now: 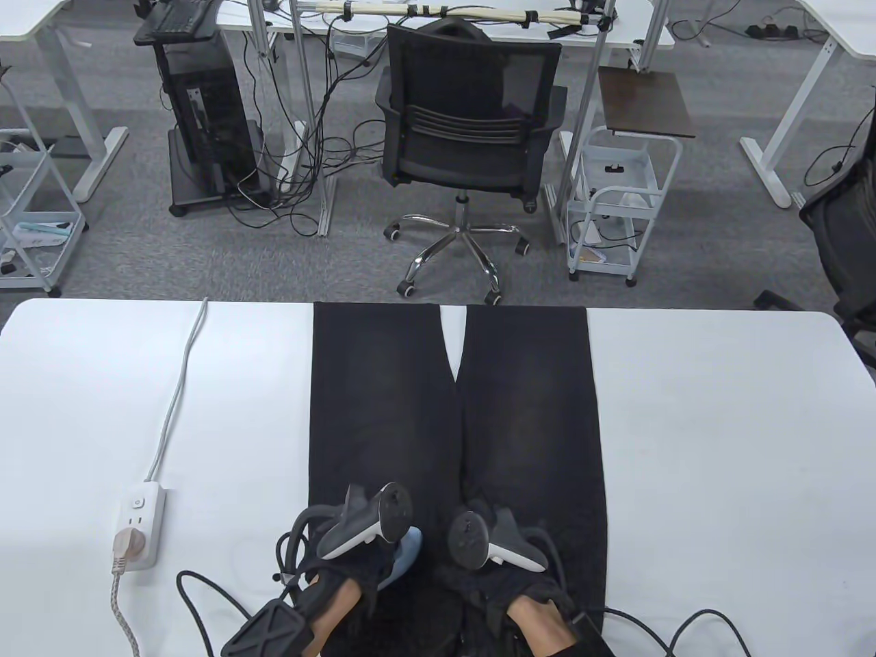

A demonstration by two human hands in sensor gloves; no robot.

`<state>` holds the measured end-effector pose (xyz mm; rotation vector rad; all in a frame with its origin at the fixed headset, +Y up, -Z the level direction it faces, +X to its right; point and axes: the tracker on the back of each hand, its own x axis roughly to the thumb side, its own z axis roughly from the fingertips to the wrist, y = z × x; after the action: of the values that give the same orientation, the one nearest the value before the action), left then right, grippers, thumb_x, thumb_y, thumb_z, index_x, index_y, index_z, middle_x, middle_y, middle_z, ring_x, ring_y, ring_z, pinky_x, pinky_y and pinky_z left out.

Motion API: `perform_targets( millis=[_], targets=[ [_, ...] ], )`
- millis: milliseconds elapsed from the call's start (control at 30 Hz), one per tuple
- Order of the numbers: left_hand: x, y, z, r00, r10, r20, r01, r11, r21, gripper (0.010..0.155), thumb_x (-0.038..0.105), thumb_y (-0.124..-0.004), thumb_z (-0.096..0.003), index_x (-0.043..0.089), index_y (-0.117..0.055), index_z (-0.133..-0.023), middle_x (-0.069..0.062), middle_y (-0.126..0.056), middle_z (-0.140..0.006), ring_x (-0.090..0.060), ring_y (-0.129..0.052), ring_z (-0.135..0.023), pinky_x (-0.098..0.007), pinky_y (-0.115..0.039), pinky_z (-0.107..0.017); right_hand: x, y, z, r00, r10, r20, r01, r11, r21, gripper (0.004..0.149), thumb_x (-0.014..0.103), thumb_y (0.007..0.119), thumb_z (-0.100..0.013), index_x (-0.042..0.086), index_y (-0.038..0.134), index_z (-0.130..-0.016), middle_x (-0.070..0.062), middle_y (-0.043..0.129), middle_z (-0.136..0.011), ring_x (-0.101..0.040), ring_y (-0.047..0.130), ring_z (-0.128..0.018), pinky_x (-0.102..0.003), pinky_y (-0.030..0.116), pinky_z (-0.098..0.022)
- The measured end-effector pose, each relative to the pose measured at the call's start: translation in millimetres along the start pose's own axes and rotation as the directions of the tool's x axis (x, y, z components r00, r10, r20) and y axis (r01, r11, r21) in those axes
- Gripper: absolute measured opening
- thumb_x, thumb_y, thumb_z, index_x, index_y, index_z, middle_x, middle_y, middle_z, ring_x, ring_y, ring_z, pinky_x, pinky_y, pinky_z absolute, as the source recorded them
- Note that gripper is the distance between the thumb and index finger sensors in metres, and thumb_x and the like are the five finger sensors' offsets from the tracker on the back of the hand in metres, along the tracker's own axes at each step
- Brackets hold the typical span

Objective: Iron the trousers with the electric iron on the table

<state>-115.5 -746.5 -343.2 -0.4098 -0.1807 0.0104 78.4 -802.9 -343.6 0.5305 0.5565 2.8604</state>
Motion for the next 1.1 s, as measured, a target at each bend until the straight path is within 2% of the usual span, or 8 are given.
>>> perform_targets(
  millis=[100, 200, 333, 500, 700, 833, 900, 1100],
  targets=[
    [14.5, 17.9, 2.8, 0.999, 0.014, 0.043, -0.015, 1.0, 0.027, 0.041, 0.04, -0.081, -0.0544, 0.008, -0.076, -0.08, 0.001, -0.096, -0.04, -0.016, -0.1, -0.028, -0.047, -0.088, -0.041, -20.2, -20.4, 9.3, 0.998, -0.068, -0.014, 0.066, 0.994, -0.088, 0.08, 0.046, 0.058, -0.058, 0.0, 0.014, -0.107, -0.032, 0.016, -0.109, -0.057, 0.031, -0.1, -0.075, 0.041, -0.064],
    [34.7, 38.1, 3.3, 0.997, -0.003, 0.078, -0.001, 0.998, 0.057, 0.041, 0.04, -0.081, -0.0544, 0.008, -0.076, -0.08, 0.001, -0.096, -0.04, -0.016, -0.101, -0.028, -0.047, -0.088, -0.041, -46.5, -45.2, 25.1, 0.997, -0.039, -0.072, 0.027, 0.986, -0.167, 0.073, 0.038, 0.056, -0.059, 0.001, 0.016, -0.107, -0.031, 0.02, -0.11, -0.057, 0.031, -0.1, -0.075, 0.042, -0.064],
    [83.4, 59.0, -0.2, 0.988, -0.04, 0.151, 0.026, 0.995, 0.092, 0.042, 0.041, -0.08, -0.0547, 0.009, -0.076, -0.081, 0.001, -0.096, -0.041, -0.016, -0.101, -0.029, -0.047, -0.088, -0.042, -96.3, -65.4, 50.3, 0.985, 0.016, -0.173, -0.047, 0.983, -0.179, 0.07, 0.034, 0.055, -0.059, 0.002, 0.017, -0.108, -0.03, 0.022, -0.11, -0.057, 0.031, -0.1, -0.075, 0.041, -0.064],
    [150.0, 53.8, -14.6, 0.969, -0.095, 0.228, 0.076, 0.993, 0.093, 0.043, 0.041, -0.08, -0.055, 0.009, -0.075, -0.082, 0.001, -0.096, -0.042, -0.016, -0.101, -0.031, -0.048, -0.087, -0.043, -147.0, -51.5, 68.9, 0.969, -0.013, -0.245, -0.02, 0.991, -0.132, 0.067, 0.027, 0.055, -0.058, 0.003, 0.017, -0.108, -0.03, 0.02, -0.112, -0.058, 0.029, -0.1, -0.076, 0.04, -0.064],
    [209.3, 7.6, -35.8, 0.94, -0.157, 0.303, 0.157, 0.987, 0.023, 0.043, 0.041, -0.08, -0.0547, 0.009, -0.075, -0.083, 0.001, -0.096, -0.042, -0.016, -0.101, -0.031, -0.048, -0.087, -0.043, -171.6, -15.2, 65.5, 0.965, -0.038, -0.26, 0.043, 0.999, 0.014, 0.069, 0.03, 0.053, -0.058, 0.006, 0.011, -0.108, -0.03, 0.012, -0.112, -0.058, 0.025, -0.1, -0.077, 0.039, -0.063],
    [216.2, -4.0, -42.0, 0.941, -0.172, 0.292, 0.161, 0.985, 0.06, 0.043, 0.041, -0.079, -0.0546, 0.009, -0.074, -0.083, 0.001, -0.096, -0.042, -0.016, -0.101, -0.032, -0.048, -0.087, -0.044, -167.3, -6.8, 55.6, 0.961, -0.031, -0.274, 0.053, 0.996, 0.073, 0.068, 0.029, 0.052, -0.058, 0.01, 0.011, -0.109, -0.027, 0.01, -0.113, -0.057, 0.02, -0.1, -0.077, 0.037, -0.064],
    [214.6, -0.4, -48.3, 0.946, -0.177, 0.273, 0.169, 0.984, 0.051, 0.043, 0.042, -0.079, -0.0548, 0.01, -0.074, -0.084, 0.001, -0.096, -0.043, -0.016, -0.1, -0.032, -0.048, -0.087, -0.044, -164.8, -5.0, 50.4, 0.958, 0.033, -0.284, 0.001, 0.993, 0.121, 0.067, 0.03, 0.051, -0.058, 0.011, 0.012, -0.11, -0.026, 0.006, -0.112, -0.057, 0.016, -0.1, -0.077, 0.036, -0.064],
    [211.0, 11.2, -77.3, 0.962, -0.217, 0.168, 0.194, 0.971, 0.142, 0.043, 0.043, -0.078, -0.0544, 0.011, -0.073, -0.083, 0.003, -0.095, -0.043, -0.015, -0.1, -0.033, -0.047, -0.087, -0.046, -163.6, -4.2, 48.1, 0.954, 0.006, -0.299, 0.034, 0.991, 0.13, 0.066, 0.028, 0.05, -0.059, 0.01, 0.011, -0.109, -0.027, 0.003, -0.112, -0.058, 0.013, -0.099, -0.079, 0.034, -0.063]
  ],
)
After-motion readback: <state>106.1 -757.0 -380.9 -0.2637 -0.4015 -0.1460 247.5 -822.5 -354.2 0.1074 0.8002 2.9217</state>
